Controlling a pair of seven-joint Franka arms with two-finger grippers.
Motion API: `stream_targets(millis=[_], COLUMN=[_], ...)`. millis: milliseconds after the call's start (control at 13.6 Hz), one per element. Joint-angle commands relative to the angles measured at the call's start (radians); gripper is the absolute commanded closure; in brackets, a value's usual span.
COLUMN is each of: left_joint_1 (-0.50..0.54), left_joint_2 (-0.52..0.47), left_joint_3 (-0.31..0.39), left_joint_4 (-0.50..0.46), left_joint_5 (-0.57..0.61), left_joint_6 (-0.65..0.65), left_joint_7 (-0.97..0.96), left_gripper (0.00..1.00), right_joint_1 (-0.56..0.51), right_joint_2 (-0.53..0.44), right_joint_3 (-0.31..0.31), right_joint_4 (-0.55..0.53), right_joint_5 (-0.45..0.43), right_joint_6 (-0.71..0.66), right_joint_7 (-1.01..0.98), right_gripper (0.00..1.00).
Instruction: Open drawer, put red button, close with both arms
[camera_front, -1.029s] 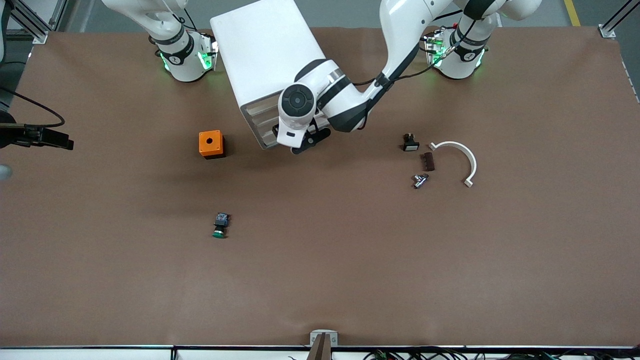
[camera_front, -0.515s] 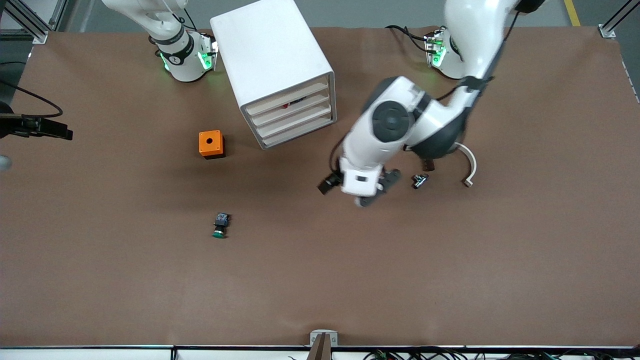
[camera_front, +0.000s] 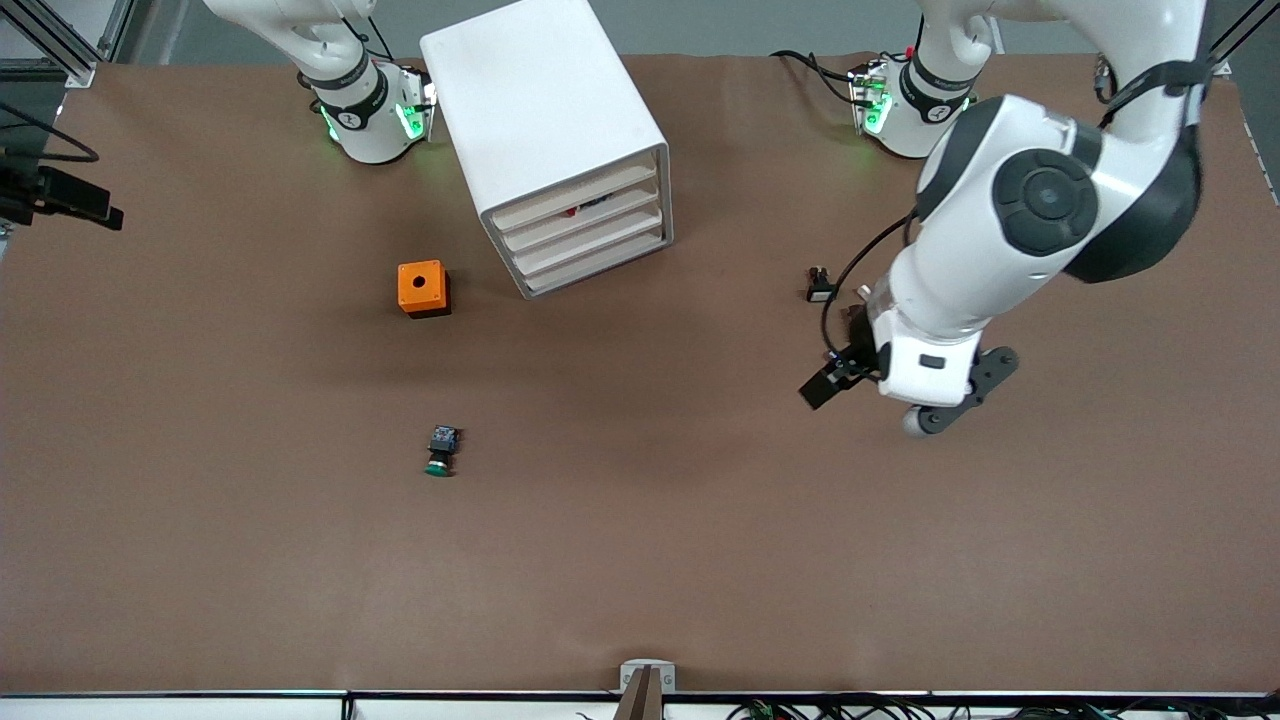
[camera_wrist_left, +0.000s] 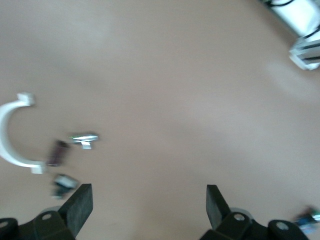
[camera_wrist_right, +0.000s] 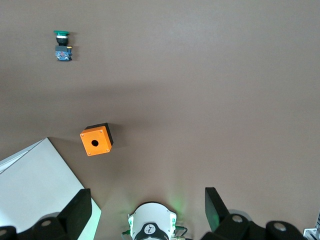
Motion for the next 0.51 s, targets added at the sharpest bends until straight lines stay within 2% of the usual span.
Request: stream_targets(millis=[0,221,441], left_joint_1=[0.061,0.123,0.192], left_joint_2=[-0.067,-0.095,-0.139], left_joint_3=[-0.007,-0.008,-0.013], left_joint_4=[-0.026,-0.029,-0.039], left_joint_5=[0.033,0.039,0.038], left_joint_6=[-0.123,-0.209,-0.298], left_joint_7=[0.172,0.318,0.478], left_gripper=[0.00,0.00,0.00], right_joint_1=[0.000,-0.004,-0.006], right_joint_2=[-0.074,-0.095,-0.175], right_joint_3=[0.011,0.010,0.010], right_joint_4=[-0.063,-0.082,-0.183], right_joint_5=[0.001,0.001,0.001], right_joint_6=[0.032,0.046,0.118], right_joint_7=[-0.007,-0.007,-0.007], right_gripper=[0.00,0.00,0.00])
